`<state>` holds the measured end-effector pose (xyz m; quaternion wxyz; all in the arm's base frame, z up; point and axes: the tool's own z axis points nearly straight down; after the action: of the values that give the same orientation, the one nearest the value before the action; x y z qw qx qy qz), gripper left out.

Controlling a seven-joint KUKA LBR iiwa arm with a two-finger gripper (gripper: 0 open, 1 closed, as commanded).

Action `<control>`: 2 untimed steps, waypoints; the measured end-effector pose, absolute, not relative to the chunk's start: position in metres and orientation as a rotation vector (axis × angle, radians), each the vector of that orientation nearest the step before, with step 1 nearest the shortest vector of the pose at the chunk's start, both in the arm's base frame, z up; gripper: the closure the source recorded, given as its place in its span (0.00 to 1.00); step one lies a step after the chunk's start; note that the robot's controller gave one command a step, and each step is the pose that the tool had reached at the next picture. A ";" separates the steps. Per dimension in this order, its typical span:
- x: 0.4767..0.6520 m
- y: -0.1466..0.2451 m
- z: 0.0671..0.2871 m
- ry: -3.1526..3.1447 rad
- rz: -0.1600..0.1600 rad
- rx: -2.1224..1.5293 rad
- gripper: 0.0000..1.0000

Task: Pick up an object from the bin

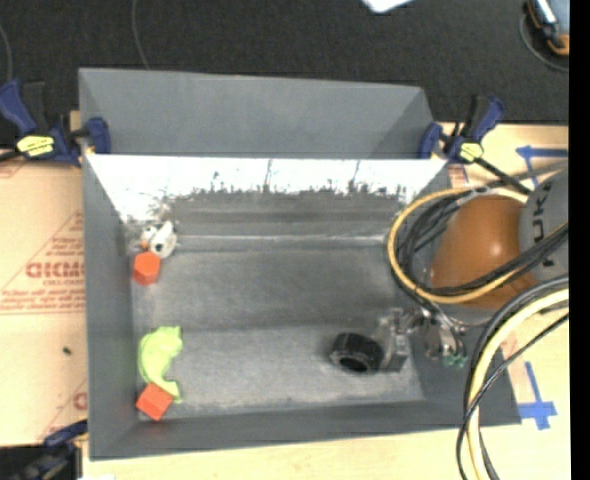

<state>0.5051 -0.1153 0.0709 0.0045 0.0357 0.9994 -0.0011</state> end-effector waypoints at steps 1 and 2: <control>0.505 -0.115 0.071 3.131 -0.003 0.114 1.00; 0.487 -0.073 0.071 3.105 -0.003 0.393 1.00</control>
Offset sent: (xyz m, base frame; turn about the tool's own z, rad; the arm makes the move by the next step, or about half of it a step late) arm -0.0213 0.0489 -0.0009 0.2011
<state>0.4867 -0.0731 0.0709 0.0058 0.1257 0.9920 -0.0009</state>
